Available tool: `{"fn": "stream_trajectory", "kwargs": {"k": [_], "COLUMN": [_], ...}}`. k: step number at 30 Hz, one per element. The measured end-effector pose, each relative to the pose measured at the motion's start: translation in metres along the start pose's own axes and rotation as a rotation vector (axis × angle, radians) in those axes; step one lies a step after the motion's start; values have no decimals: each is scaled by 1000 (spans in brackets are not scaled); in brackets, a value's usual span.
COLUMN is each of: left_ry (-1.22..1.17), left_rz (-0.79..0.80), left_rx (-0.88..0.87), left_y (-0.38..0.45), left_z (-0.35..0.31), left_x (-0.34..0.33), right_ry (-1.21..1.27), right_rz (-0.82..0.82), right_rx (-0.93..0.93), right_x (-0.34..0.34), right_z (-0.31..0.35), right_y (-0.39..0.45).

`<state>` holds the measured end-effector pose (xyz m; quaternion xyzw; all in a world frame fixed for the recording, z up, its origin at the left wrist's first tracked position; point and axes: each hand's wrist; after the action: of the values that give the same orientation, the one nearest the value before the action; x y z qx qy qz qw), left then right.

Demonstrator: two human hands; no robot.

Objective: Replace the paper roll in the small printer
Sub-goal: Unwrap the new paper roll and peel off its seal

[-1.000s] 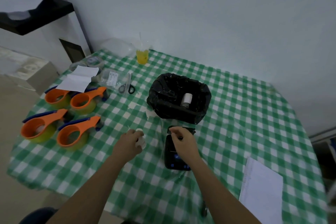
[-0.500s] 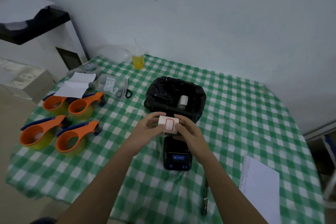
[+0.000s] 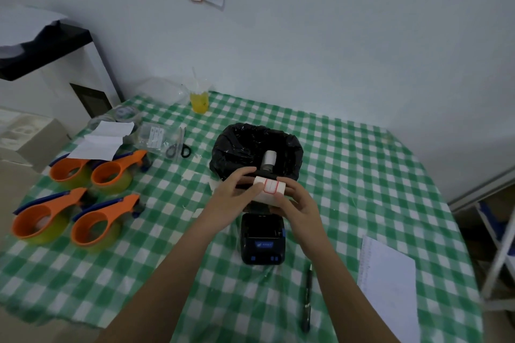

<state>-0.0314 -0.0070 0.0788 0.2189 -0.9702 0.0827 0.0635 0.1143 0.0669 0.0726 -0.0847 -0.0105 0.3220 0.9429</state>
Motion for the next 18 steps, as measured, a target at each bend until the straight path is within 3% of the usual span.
{"fn": "stream_trajectory", "kwargs": {"k": [4,8,18], "left_ry": [212,451,657], "left_rz": [-97,-63,-30], "left_rx": [-249,-444,-550], "left_y": [2,2,1], "left_z": [-3,-7,-11], "left_x": [-1,-1,1], "right_ry": [41,46,20], "right_rz": [-12,-4,-117], "right_rx": [-33,-41,11], "right_x": [6,8,3], "right_z": [1,3,7], "right_y": [-1,0,2]}}
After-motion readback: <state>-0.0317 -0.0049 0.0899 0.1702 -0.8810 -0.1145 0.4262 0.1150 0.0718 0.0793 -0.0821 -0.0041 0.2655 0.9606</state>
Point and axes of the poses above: each hand's wrist, its own y-axis towards the middle knuckle, its own x-axis out of the back of the hand, z = x × y, and after that the axes turned 3 degrees about -x, right-handed
